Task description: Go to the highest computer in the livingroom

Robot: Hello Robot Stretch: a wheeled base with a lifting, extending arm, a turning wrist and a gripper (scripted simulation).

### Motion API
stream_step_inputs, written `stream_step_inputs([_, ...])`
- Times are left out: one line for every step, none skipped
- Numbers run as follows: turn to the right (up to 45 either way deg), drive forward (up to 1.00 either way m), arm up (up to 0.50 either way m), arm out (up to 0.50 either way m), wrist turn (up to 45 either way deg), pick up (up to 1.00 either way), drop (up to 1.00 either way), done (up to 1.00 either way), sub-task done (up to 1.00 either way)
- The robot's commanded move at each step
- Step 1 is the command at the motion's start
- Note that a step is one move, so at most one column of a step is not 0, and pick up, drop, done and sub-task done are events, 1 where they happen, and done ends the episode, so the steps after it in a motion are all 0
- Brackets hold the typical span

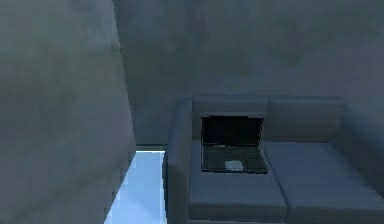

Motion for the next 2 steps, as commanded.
stream_step_inputs([9.0, 0.00, 0.00, 0.00, 0.0, 0.00, 0.00, 0.00, 0.00])
stream_step_inputs([3.0, 0.00, 0.00, 0.00, 0.0, 0.00, 0.00, 0.00, 0.00])
